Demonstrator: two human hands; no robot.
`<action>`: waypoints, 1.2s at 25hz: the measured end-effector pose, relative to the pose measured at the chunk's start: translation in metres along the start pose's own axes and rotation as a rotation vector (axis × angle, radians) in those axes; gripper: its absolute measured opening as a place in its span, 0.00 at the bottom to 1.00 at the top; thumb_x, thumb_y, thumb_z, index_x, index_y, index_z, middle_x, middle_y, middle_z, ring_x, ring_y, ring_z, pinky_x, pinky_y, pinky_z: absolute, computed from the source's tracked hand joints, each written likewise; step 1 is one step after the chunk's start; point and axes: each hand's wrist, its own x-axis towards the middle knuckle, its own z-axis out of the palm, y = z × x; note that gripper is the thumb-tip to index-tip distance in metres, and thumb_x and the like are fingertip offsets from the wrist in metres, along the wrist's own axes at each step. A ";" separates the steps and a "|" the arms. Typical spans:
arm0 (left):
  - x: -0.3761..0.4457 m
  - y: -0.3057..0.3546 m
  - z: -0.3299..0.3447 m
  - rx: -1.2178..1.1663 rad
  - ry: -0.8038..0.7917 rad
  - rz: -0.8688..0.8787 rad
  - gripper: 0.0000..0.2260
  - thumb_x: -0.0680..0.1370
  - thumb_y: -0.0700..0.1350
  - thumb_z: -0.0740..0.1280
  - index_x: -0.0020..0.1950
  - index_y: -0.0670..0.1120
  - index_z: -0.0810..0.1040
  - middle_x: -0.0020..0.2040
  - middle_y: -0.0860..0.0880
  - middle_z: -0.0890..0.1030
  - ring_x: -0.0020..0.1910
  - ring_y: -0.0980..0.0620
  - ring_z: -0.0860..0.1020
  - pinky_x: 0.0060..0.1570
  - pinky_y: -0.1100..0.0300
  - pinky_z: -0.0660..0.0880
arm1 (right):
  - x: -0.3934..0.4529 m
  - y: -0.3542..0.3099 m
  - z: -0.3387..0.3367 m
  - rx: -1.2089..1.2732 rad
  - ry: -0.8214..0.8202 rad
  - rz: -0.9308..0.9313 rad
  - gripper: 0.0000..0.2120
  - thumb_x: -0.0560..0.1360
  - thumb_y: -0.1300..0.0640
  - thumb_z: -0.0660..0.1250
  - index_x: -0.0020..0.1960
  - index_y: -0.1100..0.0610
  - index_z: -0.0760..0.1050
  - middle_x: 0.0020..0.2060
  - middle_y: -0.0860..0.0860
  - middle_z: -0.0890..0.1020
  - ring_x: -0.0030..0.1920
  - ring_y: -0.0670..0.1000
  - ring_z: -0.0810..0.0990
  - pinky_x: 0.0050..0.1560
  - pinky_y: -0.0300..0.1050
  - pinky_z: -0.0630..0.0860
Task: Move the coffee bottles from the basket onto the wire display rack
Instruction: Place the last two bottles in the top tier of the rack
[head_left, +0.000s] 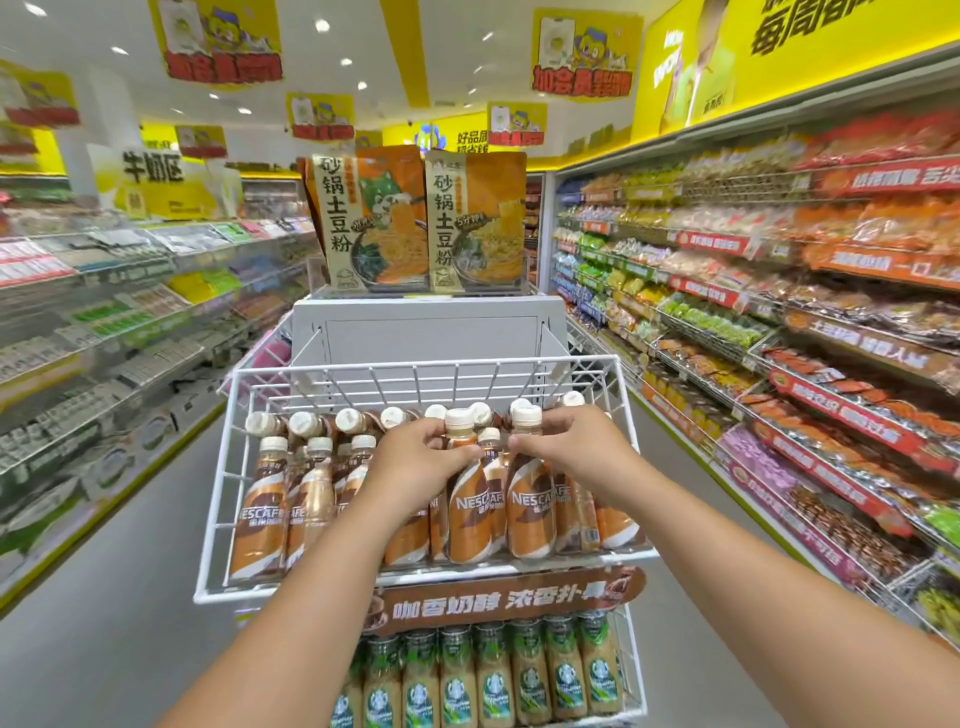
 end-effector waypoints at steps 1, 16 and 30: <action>0.002 -0.001 0.001 0.005 0.004 -0.008 0.28 0.72 0.53 0.79 0.68 0.46 0.78 0.67 0.47 0.79 0.64 0.48 0.78 0.64 0.46 0.77 | 0.003 0.001 0.000 -0.015 0.011 0.009 0.12 0.70 0.44 0.80 0.43 0.53 0.85 0.33 0.44 0.86 0.30 0.39 0.82 0.36 0.39 0.74; 0.036 -0.016 0.023 0.094 -0.054 -0.032 0.37 0.72 0.58 0.77 0.76 0.44 0.71 0.73 0.47 0.75 0.66 0.45 0.77 0.63 0.51 0.77 | 0.032 -0.003 0.021 -0.261 0.035 0.173 0.24 0.71 0.47 0.78 0.31 0.54 0.65 0.26 0.49 0.68 0.28 0.50 0.68 0.31 0.43 0.64; 0.044 -0.024 0.035 0.176 -0.002 0.001 0.35 0.74 0.57 0.76 0.76 0.46 0.70 0.70 0.47 0.78 0.66 0.47 0.77 0.61 0.55 0.75 | 0.036 -0.001 0.044 -0.559 0.130 0.110 0.19 0.75 0.50 0.75 0.34 0.57 0.69 0.31 0.52 0.73 0.29 0.50 0.72 0.28 0.42 0.66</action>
